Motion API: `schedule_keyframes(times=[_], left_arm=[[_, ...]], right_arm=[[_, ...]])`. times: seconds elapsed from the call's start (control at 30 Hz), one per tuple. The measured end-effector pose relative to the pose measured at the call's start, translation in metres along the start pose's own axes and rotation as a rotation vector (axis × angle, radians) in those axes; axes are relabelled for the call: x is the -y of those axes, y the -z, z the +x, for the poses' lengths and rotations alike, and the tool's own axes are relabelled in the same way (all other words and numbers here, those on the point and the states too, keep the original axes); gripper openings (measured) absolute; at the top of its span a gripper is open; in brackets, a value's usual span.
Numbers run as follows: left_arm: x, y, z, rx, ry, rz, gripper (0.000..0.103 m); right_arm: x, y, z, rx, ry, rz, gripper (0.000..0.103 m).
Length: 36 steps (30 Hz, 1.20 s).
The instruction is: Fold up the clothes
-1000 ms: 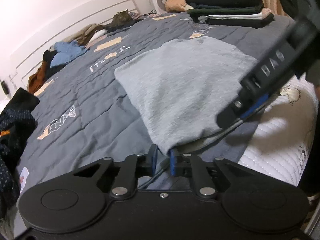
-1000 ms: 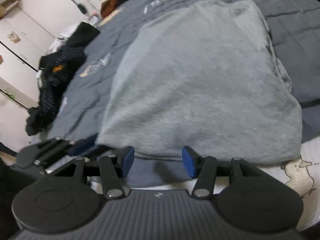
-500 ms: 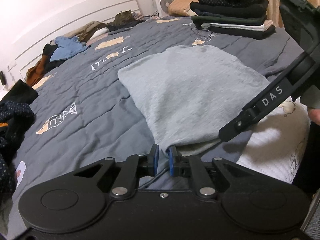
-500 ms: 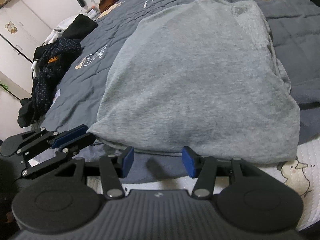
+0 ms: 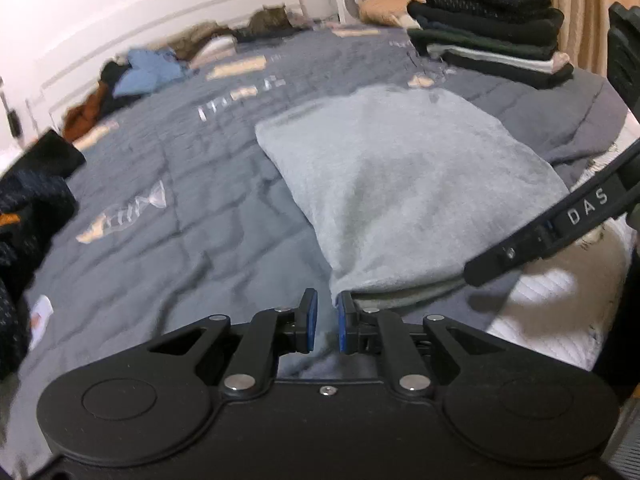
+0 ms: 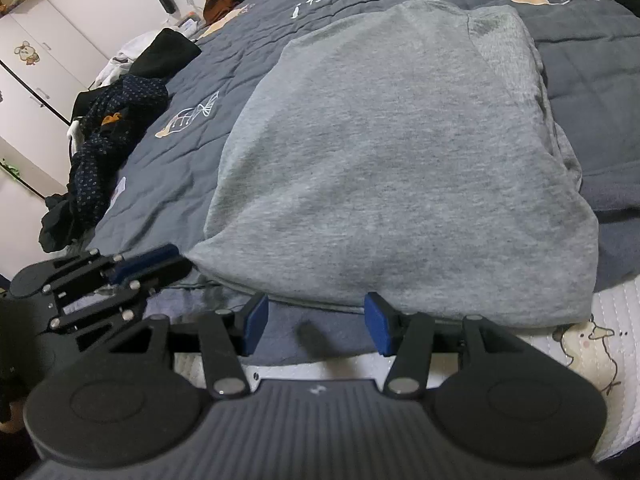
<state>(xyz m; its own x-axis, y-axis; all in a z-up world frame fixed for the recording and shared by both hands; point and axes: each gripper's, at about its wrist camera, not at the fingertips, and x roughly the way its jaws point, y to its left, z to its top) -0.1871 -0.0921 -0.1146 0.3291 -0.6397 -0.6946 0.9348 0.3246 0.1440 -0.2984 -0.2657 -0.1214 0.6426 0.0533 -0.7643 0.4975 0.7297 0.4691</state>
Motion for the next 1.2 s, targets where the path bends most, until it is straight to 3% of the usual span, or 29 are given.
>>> schedule_keyframes(times=[0.1, 0.17, 0.23, 0.27, 0.4, 0.53, 0.87, 1.2], left_arm=[[-0.003, -0.002, -0.008, 0.004, 0.027, -0.027, 0.013], [-0.005, -0.004, -0.014, 0.007, 0.045, -0.046, 0.019], [-0.007, -0.005, -0.02, 0.01, 0.064, -0.064, 0.047], [-0.011, -0.006, -0.024, 0.024, 0.078, -0.085, 0.051], [-0.034, -0.012, -0.04, 0.106, 0.131, -0.224, 0.053], [-0.05, -0.016, -0.039, 0.141, 0.099, -0.333, 0.054], [-0.046, -0.025, -0.02, 0.106, 0.116, -0.353, 0.055], [-0.037, -0.03, -0.012, 0.1, 0.127, -0.391, 0.068]], right_arm=[[0.0, 0.0, -0.002, 0.002, -0.003, 0.002, 0.052], [-0.001, 0.0, -0.004, 0.007, -0.006, 0.003, 0.052], [-0.003, 0.0, -0.006, 0.013, -0.012, 0.002, 0.052], [-0.003, 0.0, -0.007, 0.016, -0.015, 0.001, 0.052], [-0.007, 0.0, -0.013, 0.033, -0.029, -0.008, 0.052], [-0.013, -0.002, -0.017, 0.053, -0.037, -0.028, 0.052], [-0.013, -0.005, -0.022, 0.075, -0.024, -0.042, 0.052], [-0.004, -0.003, -0.029, 0.104, 0.01, -0.036, 0.052]])
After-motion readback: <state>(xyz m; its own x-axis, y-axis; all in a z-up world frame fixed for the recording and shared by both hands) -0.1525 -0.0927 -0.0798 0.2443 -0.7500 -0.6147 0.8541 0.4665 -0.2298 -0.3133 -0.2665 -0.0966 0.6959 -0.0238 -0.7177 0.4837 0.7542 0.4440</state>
